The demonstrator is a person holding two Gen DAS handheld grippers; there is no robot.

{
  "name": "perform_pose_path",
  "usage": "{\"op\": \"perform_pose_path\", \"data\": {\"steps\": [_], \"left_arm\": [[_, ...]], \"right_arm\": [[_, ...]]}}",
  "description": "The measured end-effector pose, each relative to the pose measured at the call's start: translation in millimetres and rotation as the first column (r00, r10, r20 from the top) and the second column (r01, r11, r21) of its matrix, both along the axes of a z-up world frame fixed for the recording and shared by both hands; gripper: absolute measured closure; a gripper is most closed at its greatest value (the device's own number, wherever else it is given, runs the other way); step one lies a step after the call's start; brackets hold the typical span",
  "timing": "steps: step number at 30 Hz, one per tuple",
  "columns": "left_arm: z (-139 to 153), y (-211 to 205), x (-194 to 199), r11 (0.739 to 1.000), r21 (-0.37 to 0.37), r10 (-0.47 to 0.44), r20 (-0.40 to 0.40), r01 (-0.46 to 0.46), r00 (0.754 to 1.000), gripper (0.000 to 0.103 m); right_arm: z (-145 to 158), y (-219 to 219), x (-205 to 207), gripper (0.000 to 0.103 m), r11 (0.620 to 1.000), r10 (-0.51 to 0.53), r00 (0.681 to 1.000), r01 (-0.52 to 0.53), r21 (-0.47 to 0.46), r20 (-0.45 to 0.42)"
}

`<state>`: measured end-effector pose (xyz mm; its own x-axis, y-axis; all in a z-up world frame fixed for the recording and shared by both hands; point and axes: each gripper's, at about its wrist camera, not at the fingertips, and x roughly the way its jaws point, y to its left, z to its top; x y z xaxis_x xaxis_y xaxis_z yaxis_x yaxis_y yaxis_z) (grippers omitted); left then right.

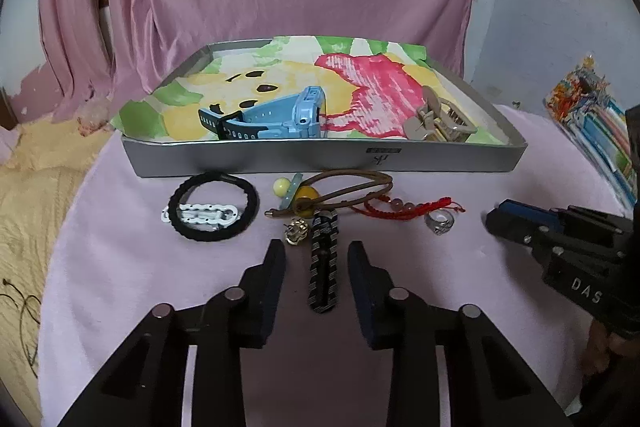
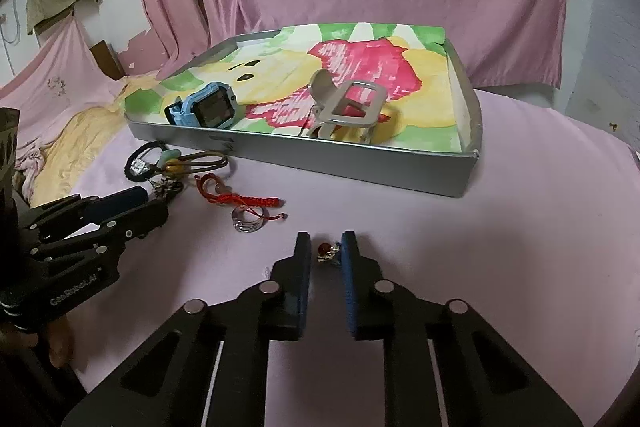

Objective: Organize jewelry
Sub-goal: 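Grasp the black-and-white beaded bracelet with the left tool while the right tool grasps the red-stone earring, then carry the bracelet and earring into the tray and open both tools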

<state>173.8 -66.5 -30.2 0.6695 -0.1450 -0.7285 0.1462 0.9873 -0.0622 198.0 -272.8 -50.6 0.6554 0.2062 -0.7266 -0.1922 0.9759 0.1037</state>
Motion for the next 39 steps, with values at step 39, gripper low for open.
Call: {"op": "perform_pose_path", "data": {"steps": [39], "left_arm": [[41,-46,70,0.976,-0.174,-0.112,0.099,0.128,0.989,0.090]], "right_arm": [[27,-44,61,0.092,0.995,-0.093,0.989,0.089,0.036,0.111]]}}
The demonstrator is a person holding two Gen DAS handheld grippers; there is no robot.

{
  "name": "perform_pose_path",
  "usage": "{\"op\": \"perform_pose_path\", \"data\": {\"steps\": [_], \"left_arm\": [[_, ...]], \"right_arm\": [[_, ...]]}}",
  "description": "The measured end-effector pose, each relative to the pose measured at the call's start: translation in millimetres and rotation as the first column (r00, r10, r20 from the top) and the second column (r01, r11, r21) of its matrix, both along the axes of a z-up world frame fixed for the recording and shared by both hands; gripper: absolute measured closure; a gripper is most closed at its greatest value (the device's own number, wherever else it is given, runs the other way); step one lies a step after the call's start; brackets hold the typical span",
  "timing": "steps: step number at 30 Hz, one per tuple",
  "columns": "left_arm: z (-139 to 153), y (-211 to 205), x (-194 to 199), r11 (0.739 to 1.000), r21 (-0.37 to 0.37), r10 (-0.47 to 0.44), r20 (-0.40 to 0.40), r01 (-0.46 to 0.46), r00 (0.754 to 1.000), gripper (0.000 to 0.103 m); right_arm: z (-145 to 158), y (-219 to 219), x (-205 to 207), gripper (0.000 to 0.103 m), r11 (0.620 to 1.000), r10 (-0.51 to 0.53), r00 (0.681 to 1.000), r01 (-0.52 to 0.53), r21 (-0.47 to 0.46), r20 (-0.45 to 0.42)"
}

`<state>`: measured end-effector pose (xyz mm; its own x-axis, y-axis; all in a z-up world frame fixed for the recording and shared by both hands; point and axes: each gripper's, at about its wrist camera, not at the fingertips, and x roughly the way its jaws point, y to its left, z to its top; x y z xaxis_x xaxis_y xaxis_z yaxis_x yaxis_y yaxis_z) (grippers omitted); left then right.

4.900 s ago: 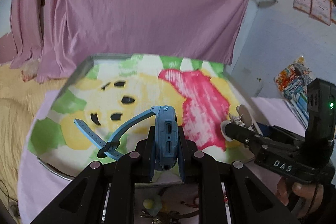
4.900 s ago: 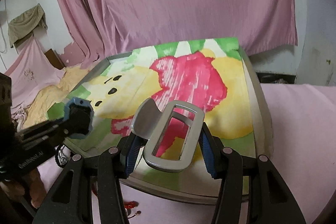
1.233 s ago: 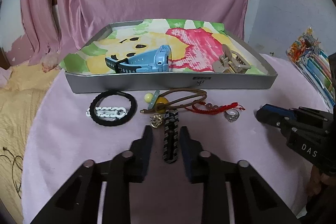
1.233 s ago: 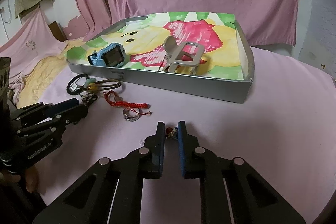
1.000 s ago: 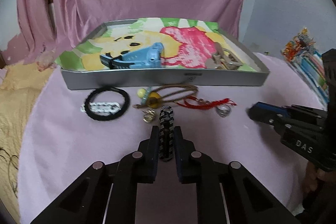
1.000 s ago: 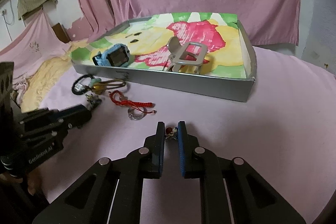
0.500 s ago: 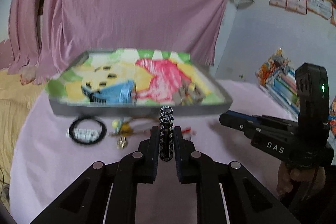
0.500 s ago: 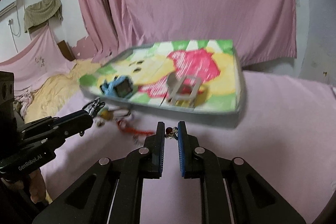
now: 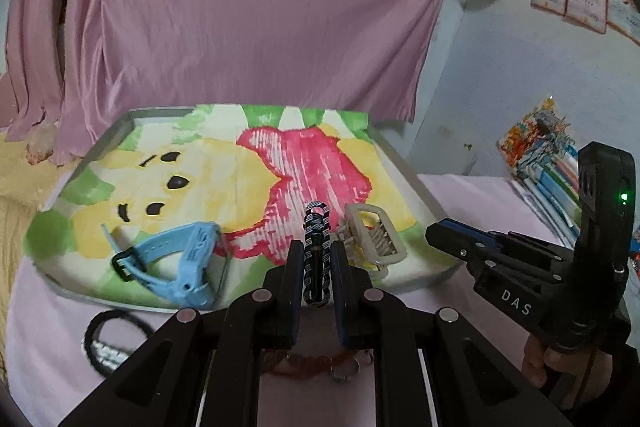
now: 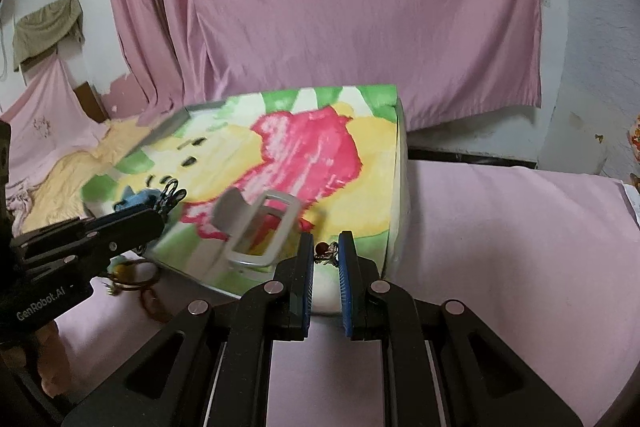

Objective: Organize jewelry
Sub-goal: 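Carry the bracelet and earring into the tray and open both tools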

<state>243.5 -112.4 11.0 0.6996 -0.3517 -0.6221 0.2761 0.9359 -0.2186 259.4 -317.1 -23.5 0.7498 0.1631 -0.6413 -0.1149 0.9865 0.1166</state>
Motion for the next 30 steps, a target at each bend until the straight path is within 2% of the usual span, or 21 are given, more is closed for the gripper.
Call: {"op": "perform_pose_path", "data": {"steps": [11,17,20,22,23,30], "left_arm": [[-21,-13,22,0.997,0.078,0.024,-0.112,-0.015,0.993,0.090],[-21,-14,21,0.995,0.098,0.029,-0.111,-0.018,0.993,0.090],[-21,-14,23,0.995,0.102,0.035,-0.113,-0.023,0.993,0.090],[-21,-11,23,0.994,0.103,0.054,-0.117,-0.042,0.992,0.090],[-21,-9,24,0.994,0.099,0.063,-0.121,-0.051,0.991,0.090],[-11,8,9,0.992,0.065,0.118,-0.083,-0.113,0.990,0.088]], "right_arm": [[-12,13,21,0.092,0.997,0.048,0.996,-0.053,-0.063,-0.073],[-14,19,24,0.091,0.994,0.061,0.994,-0.069,-0.082,-0.093],[-13,18,23,0.084,0.995,0.056,0.994,-0.064,-0.083,-0.093],[-10,17,19,0.065,0.995,0.048,0.996,-0.055,-0.086,-0.079],[-9,16,17,0.062,0.995,0.044,0.996,-0.050,-0.089,-0.073],[6,6,-7,0.058,0.998,0.007,1.000,-0.006,-0.065,0.022]]}}
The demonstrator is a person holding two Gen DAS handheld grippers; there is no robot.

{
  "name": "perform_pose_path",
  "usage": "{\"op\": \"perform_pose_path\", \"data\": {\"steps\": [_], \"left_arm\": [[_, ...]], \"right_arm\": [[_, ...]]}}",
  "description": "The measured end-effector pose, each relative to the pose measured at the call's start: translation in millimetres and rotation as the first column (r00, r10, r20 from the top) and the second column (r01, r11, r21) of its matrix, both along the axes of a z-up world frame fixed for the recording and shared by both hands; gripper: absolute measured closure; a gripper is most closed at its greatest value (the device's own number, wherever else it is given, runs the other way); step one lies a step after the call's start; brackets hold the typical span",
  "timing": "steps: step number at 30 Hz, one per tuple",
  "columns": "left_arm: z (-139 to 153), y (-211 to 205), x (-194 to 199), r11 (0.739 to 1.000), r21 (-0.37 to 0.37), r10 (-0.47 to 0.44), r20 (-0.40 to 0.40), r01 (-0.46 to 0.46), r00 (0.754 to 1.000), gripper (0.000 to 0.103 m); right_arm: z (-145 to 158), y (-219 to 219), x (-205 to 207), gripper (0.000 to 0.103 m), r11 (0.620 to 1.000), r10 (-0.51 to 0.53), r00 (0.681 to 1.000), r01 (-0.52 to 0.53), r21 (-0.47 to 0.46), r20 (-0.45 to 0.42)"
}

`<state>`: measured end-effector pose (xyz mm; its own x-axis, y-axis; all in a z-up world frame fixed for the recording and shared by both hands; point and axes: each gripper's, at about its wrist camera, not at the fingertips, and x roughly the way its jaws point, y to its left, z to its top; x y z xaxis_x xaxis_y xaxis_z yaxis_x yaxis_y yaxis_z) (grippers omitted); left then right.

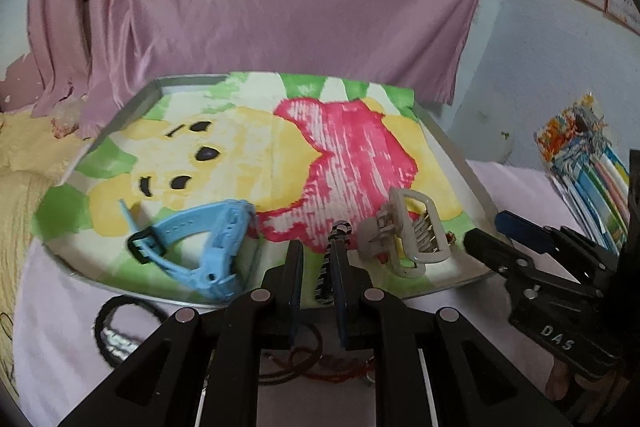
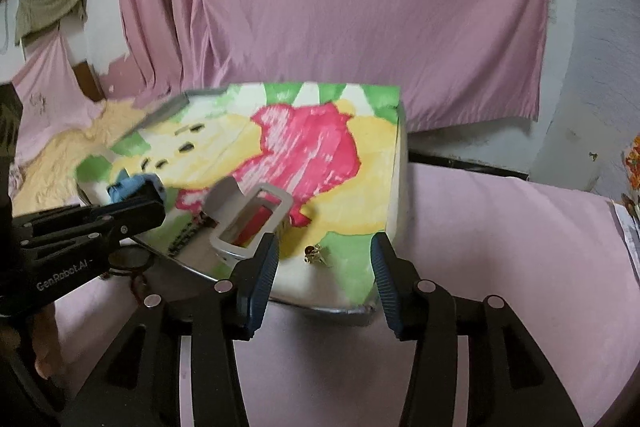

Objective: Organize jewelry
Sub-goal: 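Carry the bracelet and earring into the tray and open both tools, then lift both tools out of the tray and back over the table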

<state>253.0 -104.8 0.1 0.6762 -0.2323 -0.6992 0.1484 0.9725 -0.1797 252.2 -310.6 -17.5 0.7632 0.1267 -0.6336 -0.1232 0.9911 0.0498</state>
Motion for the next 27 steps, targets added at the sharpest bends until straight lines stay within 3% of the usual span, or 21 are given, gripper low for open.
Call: {"op": "perform_pose_path", "data": {"steps": [1,3,6,8,10,12,14,19,27], "left_arm": [[3,2,-4,1.000,-0.002,0.007,0.013,-0.007,1.000,0.085],[7,6,-11,1.000,-0.014,0.017,0.039,-0.017,0.999,0.068],[15,15,-25,0.998,-0.047,0.039,0.097,-0.034,0.994,0.044],[20,20,-33,0.997,-0.057,0.054,0.129,-0.047,0.990,0.043],[25,24,-41,0.997,-0.057,0.066,0.155,-0.058,0.986,0.041],[30,29,-52,0.996,-0.059,0.080,0.191,-0.070,0.978,0.024],[35,35,-63,0.994,-0.062,0.098,0.232,-0.085,0.968,0.015],[40,49,-90,0.991,-0.072,0.129,0.313,-0.112,0.941,0.002],[38,79,-127,0.980,-0.084,0.199,0.408,-0.180,0.891,0.001]], "right_arm": [[2,-1,-4,0.052,1.000,-0.007,1.000,0.007,0.005,0.016],[9,-3,-15,0.045,1.000,-0.021,0.998,0.020,0.018,0.065],[16,-3,-28,0.043,0.999,-0.034,0.992,0.030,0.035,0.123],[21,-2,-38,0.039,0.998,-0.046,0.986,0.040,0.042,0.161],[24,-1,-46,0.025,0.998,-0.057,0.979,0.048,0.050,0.194],[29,1,-59,0.017,0.997,-0.065,0.966,0.050,0.066,0.249],[32,3,-69,0.010,0.996,-0.066,0.957,0.046,0.077,0.284],[38,11,-97,0.004,0.995,-0.077,0.928,0.048,0.087,0.364],[40,27,-134,0.002,0.996,-0.077,0.879,0.044,0.082,0.470]]}}
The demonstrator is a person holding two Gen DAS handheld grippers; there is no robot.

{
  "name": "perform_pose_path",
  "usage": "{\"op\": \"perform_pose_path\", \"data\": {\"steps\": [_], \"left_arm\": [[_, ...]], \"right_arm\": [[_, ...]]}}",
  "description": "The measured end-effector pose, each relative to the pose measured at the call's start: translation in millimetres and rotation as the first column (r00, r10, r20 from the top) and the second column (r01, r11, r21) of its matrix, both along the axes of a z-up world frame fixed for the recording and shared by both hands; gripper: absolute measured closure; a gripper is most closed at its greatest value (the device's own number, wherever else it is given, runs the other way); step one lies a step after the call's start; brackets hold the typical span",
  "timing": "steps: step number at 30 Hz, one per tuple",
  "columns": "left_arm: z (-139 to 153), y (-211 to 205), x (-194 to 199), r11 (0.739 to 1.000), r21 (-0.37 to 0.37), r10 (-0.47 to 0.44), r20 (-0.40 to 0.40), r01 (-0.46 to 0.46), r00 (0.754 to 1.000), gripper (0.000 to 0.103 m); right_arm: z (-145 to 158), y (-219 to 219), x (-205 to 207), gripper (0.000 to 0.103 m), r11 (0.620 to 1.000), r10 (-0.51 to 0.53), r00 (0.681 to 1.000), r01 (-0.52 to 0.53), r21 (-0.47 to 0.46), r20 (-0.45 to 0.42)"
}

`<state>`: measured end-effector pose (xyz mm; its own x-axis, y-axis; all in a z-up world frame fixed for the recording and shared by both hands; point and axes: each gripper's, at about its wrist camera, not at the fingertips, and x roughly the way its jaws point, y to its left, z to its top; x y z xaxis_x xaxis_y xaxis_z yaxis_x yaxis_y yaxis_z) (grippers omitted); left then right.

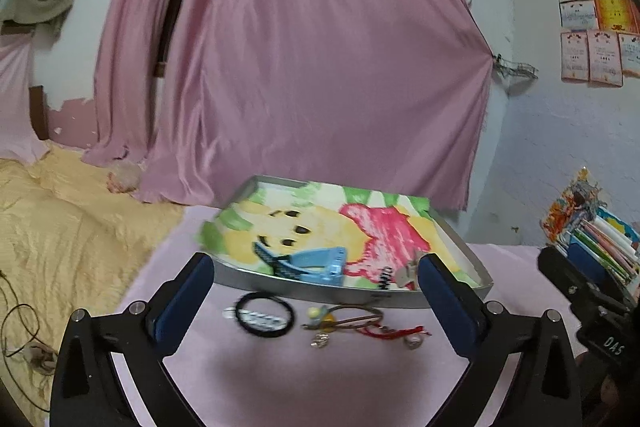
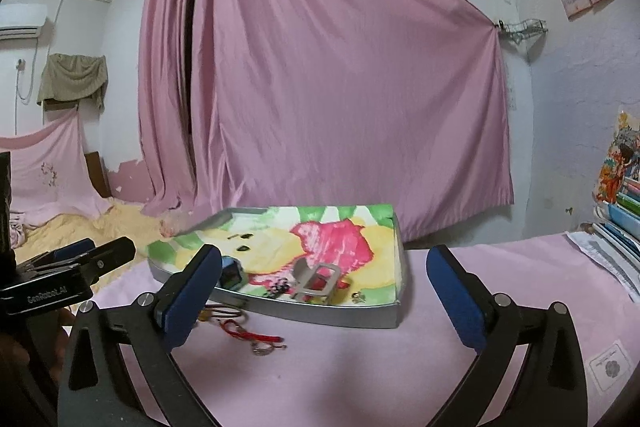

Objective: Organize jewelry
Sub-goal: 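Lift both tools out of the tray and back over the table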

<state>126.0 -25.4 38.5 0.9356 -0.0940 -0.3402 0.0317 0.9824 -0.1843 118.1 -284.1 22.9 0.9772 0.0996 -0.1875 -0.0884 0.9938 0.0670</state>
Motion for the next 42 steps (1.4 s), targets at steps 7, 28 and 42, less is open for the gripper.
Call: {"op": "perform_pose_path", "data": {"steps": [7,28,42], "left_arm": [[-6,17,-17,0.999,0.025,0.044,0.020,-0.045,0.999,0.001],[-34,40,-11,0.998,0.030,0.055,-0.125,-0.052,0.991,0.001],[-53,30,20,0.999,-0.011,-0.035,-0.288,0.033,0.957,0.005]], "right_arm": [[-5,13,-10,0.002,1.000,0.026,1.000,-0.026,-0.008,-0.005],[-32,35,20,0.002,0.993,0.045,0.965,-0.073,-0.097,-0.258],[-62,38,60,0.028,0.984,0.126,0.859,-0.171,-0.045,-0.496]]}}
